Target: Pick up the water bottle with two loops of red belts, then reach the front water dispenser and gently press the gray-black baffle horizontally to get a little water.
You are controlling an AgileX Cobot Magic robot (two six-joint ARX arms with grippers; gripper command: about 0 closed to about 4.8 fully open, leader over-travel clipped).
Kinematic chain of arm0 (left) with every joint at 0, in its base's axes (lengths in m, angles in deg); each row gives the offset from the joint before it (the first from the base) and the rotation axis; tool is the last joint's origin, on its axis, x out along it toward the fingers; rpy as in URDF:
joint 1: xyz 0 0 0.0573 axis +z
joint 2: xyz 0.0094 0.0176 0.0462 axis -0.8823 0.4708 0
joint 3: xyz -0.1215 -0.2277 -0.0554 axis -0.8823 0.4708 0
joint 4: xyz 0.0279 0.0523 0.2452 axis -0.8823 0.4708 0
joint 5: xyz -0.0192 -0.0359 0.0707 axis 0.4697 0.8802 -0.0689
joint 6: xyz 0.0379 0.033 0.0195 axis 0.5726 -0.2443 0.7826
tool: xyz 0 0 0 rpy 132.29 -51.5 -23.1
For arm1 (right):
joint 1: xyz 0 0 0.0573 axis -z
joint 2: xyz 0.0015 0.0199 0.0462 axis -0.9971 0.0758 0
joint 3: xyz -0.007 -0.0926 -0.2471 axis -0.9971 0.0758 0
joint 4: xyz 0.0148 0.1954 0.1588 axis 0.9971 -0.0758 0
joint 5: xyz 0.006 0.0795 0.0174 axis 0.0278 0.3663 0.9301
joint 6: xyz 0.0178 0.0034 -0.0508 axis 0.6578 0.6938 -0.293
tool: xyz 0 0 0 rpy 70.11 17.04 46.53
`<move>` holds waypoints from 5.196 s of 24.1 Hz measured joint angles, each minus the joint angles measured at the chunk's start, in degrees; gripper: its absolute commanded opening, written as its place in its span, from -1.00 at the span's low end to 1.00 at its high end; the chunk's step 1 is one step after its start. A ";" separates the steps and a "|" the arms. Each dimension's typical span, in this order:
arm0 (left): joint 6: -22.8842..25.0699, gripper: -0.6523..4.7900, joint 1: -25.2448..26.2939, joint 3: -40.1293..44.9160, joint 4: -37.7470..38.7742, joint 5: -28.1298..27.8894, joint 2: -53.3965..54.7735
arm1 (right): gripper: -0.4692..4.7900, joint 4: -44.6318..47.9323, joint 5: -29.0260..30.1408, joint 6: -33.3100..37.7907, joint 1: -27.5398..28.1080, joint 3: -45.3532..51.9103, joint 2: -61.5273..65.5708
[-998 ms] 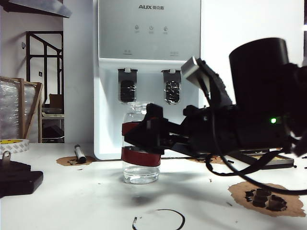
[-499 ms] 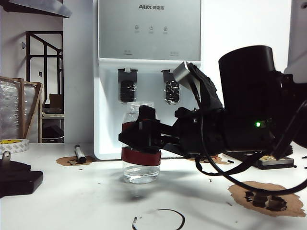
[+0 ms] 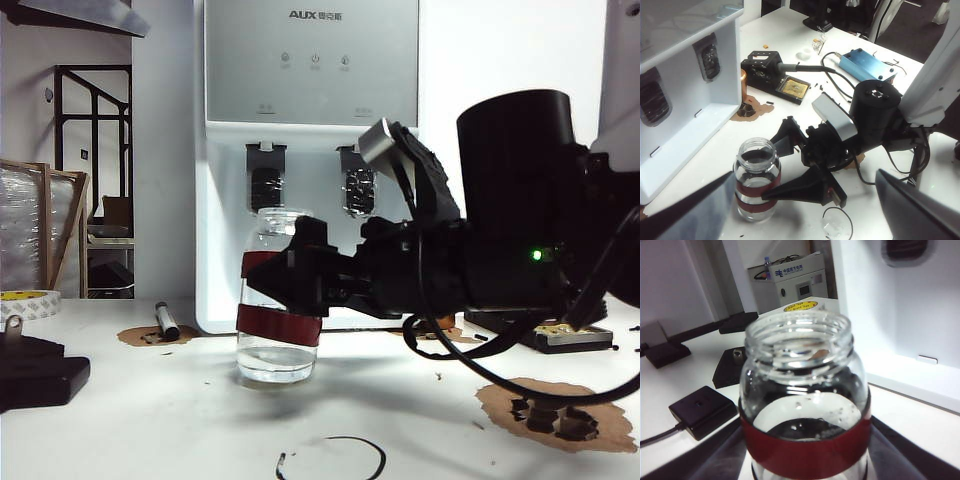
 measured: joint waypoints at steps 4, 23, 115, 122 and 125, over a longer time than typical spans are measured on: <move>0.00 1.00 0.00 0.00 0.04 0.00 0.00 | 0.43 -2.36 -0.87 -1.44 -0.09 -3.28 -1.38; 0.00 1.00 0.00 -0.48 0.90 0.02 -0.31 | 0.43 -26.71 -8.57 -2.97 0.42 -19.19 -4.81; 1.05 1.00 -0.61 -0.48 1.70 -1.29 -0.70 | -0.38 -21.53 -2.34 0.17 0.79 -2.51 -16.65; 1.05 1.00 -0.61 -0.48 1.68 -1.31 -0.70 | -0.38 -16.06 0.39 2.82 -1.18 4.66 -20.65; 1.05 1.00 -0.63 -0.48 1.70 -1.29 -0.72 | -0.38 -16.09 3.78 2.89 -1.29 4.79 -20.59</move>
